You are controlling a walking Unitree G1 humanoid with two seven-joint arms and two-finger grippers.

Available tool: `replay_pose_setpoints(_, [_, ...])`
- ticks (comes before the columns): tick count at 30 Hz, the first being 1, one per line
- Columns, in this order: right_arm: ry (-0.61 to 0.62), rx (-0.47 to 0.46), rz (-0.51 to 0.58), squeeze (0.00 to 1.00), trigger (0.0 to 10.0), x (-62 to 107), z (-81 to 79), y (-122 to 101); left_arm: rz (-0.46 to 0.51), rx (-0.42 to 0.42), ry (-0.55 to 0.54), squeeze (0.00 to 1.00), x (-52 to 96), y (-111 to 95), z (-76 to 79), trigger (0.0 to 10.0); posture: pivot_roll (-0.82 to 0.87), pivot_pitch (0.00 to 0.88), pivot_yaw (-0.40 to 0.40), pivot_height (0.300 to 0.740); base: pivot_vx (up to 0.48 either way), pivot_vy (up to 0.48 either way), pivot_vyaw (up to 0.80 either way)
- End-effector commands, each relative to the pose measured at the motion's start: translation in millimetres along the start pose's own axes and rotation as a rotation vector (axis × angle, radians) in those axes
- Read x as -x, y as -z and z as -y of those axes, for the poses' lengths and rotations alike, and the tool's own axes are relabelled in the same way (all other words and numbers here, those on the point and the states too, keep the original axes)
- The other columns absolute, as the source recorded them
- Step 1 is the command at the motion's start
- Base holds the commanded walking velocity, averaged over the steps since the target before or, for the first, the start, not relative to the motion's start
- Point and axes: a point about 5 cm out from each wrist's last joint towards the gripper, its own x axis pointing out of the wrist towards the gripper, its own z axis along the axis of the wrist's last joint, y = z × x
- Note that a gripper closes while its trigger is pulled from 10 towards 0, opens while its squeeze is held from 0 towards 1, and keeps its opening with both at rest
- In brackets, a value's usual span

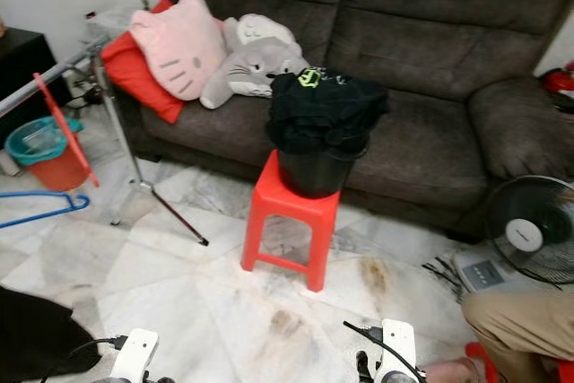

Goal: Hang hanger

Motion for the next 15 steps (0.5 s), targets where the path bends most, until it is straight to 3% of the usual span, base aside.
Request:
replay_pose_setpoints(1, [0.002, -0.001, 0.003, 0.00, 10.0, -0.2, 1.4, -2.0, -0.013, 0.001, 0.000, 0.00, -0.1, 1.9, 0.6, 10.0, -0.08, 0.000, -0.064, 0.740, 0.000, 0.000, -0.77])
replay_pose_setpoints(15, [0.002, -0.007, 0.003, 0.00, 10.0, -0.1, 0.9, -1.4, -0.007, 0.014, -0.006, 0.00, 0.1, 2.4, -0.1, 10.0, -0.08, 0.000, -0.060, 0.740, 0.000, 0.000, -0.76])
